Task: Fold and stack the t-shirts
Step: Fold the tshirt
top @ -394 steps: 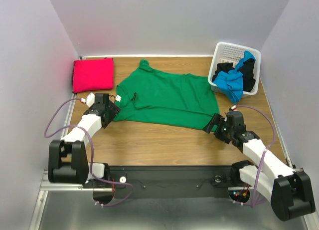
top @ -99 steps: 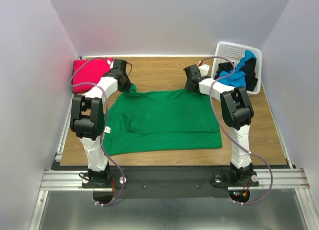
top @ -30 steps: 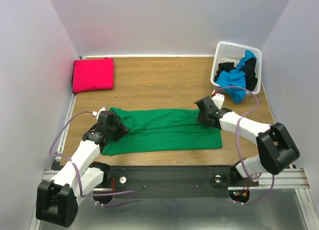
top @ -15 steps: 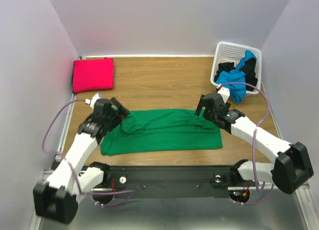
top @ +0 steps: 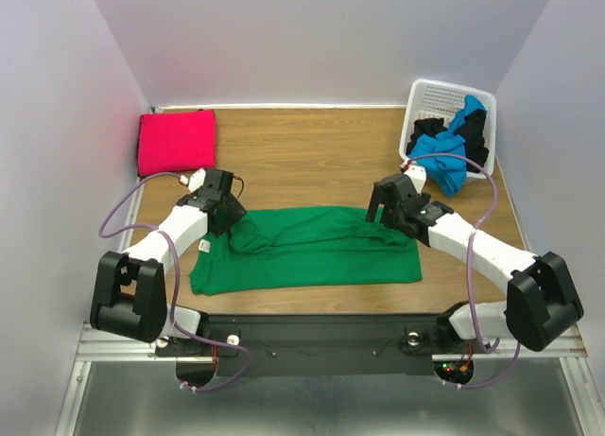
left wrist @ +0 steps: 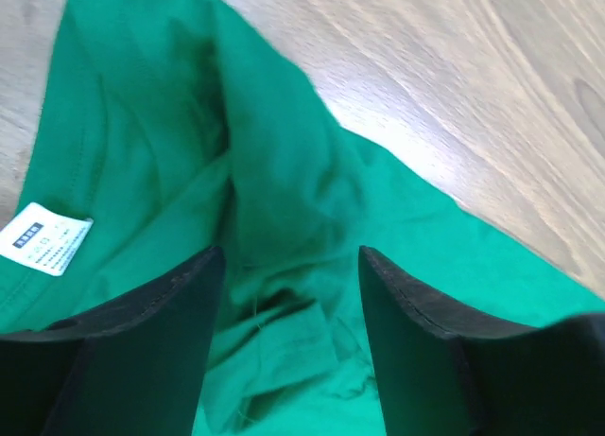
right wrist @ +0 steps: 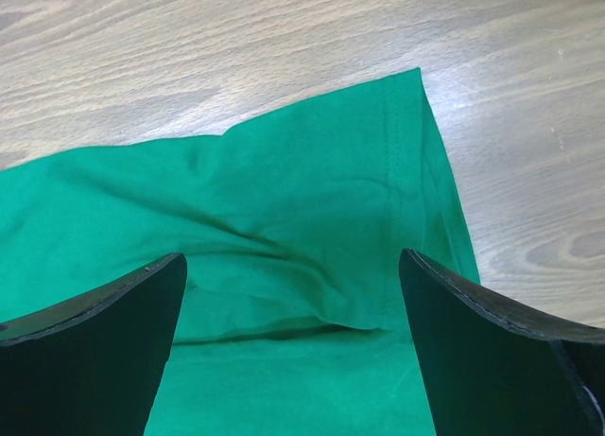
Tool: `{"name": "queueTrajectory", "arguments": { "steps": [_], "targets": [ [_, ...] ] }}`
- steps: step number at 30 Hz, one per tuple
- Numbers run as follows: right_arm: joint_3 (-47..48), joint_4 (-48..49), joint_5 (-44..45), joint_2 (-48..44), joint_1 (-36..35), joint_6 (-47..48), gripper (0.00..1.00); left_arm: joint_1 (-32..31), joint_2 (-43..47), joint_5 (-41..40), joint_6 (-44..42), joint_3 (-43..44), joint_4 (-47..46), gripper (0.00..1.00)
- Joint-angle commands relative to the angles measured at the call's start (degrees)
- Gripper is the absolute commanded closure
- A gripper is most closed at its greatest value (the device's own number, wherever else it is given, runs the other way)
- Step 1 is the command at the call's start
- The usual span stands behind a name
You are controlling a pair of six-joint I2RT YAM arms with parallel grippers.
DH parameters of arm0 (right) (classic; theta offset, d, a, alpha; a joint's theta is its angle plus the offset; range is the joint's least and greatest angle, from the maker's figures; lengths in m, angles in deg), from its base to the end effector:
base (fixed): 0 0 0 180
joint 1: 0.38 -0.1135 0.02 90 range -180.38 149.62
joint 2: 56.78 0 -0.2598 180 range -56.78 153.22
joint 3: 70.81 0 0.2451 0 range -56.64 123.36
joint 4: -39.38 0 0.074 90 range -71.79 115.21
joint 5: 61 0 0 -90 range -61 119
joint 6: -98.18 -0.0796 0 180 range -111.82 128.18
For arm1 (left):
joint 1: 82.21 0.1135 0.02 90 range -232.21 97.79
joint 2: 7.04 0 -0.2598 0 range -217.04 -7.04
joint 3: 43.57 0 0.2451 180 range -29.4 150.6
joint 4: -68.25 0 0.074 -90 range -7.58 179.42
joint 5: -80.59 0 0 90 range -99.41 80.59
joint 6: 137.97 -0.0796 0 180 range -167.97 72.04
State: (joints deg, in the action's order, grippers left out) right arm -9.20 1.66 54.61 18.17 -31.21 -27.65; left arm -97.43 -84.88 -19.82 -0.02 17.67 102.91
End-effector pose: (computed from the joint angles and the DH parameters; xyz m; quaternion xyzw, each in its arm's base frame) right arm 0.2603 0.1153 0.1944 0.1139 0.9153 0.0040 0.3864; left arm 0.2889 -0.0637 0.1787 -0.2936 0.8930 -0.1001 0.3262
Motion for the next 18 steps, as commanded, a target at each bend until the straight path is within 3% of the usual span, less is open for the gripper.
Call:
{"name": "queueTrajectory", "arguments": {
  "steps": [1, 3, 5, 10, 18],
  "targets": [
    [0.5, 1.6, 1.8, -1.7, -0.5, 0.4, 0.0, 0.3, 1.0, -3.0, -0.7, -3.1, 0.8, 0.42],
    [0.3, 1.7, 1.8, -1.8, -0.5, 0.3, 0.0, 0.3, 1.1, -3.3, -0.6, -3.6, 1.3, 0.55],
    [-0.1, 1.7, 1.9, -2.0, -0.5, 0.3, 0.0, 0.3, 1.4, -3.6, -0.7, -3.9, 1.5, 0.59],
    [-0.7, 1.7, 2.4, -2.3, -0.5, 0.1, 0.0, 0.3, 2.5, -3.8, -0.5, -3.5, 3.5, 1.0],
    [-1.5, 1.8, 2.7, -1.5, -0.5, -0.4, 0.0, 0.3, 12.8, -5.4, 3.9, -8.0, 8.7, 1.0]
  ]
}}
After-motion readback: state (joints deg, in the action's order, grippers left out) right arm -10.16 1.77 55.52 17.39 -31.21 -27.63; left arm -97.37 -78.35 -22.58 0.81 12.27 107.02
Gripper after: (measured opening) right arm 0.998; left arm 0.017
